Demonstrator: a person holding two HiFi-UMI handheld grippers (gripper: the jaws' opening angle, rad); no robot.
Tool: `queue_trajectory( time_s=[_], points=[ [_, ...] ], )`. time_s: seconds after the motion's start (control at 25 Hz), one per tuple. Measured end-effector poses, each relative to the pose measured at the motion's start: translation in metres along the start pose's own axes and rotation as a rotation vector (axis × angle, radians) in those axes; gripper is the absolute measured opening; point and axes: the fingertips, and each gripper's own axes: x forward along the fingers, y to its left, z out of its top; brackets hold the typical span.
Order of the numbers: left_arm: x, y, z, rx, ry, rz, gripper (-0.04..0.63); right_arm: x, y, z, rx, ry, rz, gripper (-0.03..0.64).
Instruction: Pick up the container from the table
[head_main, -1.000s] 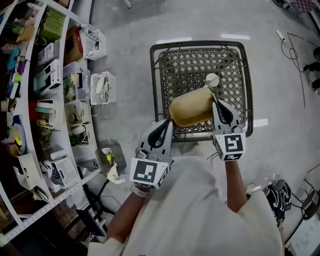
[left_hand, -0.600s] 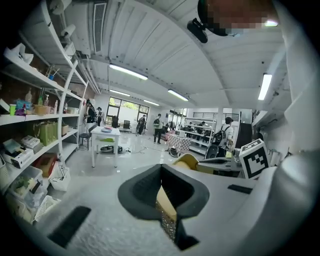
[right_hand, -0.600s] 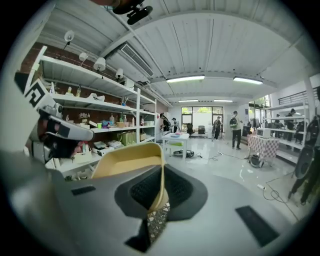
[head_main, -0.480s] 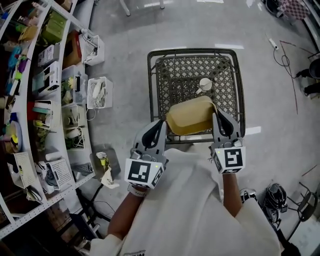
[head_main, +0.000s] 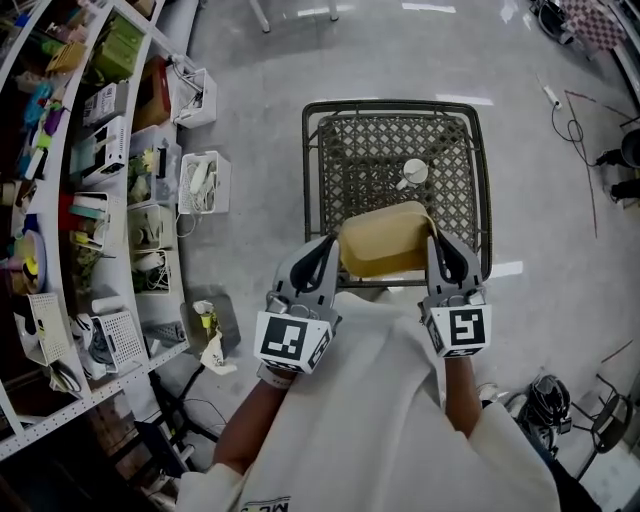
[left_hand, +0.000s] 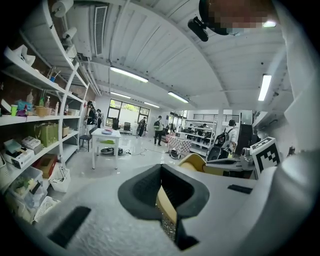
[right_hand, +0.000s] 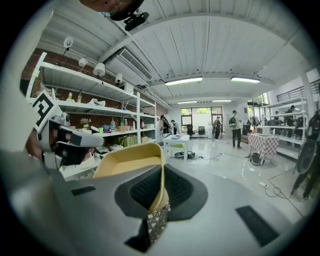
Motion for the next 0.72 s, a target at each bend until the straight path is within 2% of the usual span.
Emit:
queue_trajectory(
  time_s=[0.72],
  points=[
    [0.003,-0.002,0.004,0.022,0.005,0.0,0.023,0.004,-0.007,0.013,0.001,-0.046,-0.004,0.028]
  ],
)
